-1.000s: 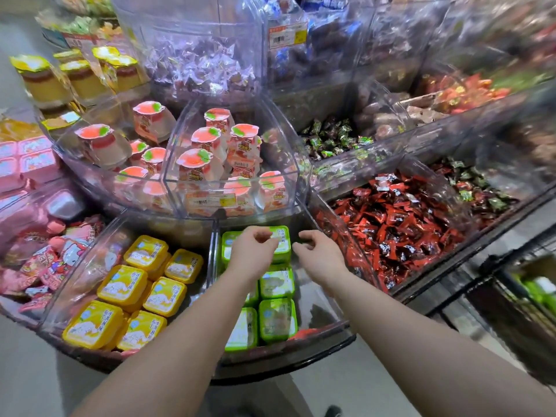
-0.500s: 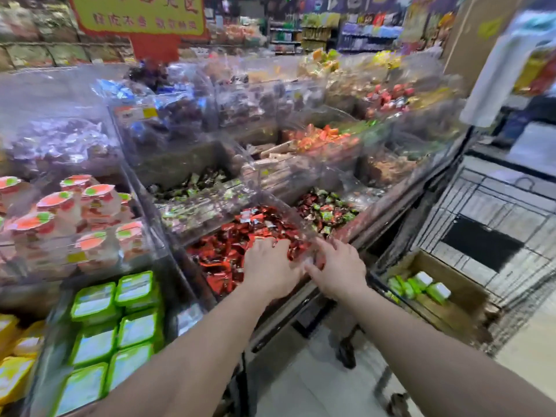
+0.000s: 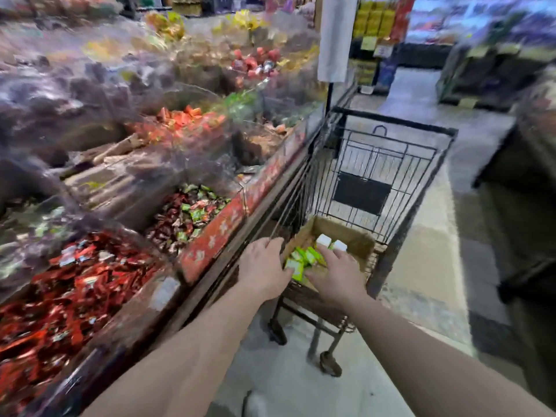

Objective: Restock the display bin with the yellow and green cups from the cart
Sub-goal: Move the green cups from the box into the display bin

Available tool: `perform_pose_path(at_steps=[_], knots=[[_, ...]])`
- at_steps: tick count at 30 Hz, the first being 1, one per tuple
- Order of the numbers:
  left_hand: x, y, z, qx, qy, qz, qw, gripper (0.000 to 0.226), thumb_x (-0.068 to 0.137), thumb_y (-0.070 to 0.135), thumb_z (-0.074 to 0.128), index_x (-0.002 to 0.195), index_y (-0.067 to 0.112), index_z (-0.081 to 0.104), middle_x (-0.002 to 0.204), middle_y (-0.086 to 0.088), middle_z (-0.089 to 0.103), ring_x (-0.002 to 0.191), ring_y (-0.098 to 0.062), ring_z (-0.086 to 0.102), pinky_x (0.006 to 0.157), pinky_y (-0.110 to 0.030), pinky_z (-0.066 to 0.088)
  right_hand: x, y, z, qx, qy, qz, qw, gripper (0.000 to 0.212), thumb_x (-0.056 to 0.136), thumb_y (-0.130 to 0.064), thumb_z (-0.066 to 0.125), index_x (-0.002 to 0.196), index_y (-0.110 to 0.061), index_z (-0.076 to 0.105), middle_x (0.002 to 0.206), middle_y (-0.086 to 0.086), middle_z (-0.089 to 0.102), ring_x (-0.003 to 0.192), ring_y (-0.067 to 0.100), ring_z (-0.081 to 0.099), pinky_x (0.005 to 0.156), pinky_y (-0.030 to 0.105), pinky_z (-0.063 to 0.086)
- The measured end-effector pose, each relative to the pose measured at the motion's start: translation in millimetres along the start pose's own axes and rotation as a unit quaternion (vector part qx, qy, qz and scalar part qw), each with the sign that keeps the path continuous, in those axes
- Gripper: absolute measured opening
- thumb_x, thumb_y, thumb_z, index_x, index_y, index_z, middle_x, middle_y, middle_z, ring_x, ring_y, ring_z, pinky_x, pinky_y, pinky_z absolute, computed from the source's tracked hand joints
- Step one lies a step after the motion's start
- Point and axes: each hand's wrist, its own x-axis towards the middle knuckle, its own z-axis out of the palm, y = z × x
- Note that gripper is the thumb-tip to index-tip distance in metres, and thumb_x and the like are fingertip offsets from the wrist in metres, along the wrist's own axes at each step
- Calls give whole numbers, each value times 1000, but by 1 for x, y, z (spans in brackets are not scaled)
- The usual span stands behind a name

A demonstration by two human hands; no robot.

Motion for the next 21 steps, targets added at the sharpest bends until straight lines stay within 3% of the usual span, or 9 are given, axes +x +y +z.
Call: perform_pose_path(at_steps=[8,13,21], knots=[[137,-5,78,-70,-82,-23,994,72,81,45,65,143,23,35,143,-6,42,132,-28,37,109,-35,30,120,73,8,9,-31,95,995,71,81,-56,60,144,-34,33,142,7,46,130,31,42,106,40,40],[207,-20,123,-108,-160,-78,978,76,78,46,68,143,26,33,139,-4,45,130,-27,38,108,-37,34,197,98,21,20,-91,146,985,72,86,-51,59,148,-32,29,142,7,45,129,28,44,107,40,40],[263,-39,189,-129,-205,-142,960,77,72,44,69,140,25,37,130,-4,54,125,-26,45,104,-37,37,267,125,85,84,-208,207,952,63,88,-40,61,142,-17,38,137,14,47,124,31,50,103,35,42]])
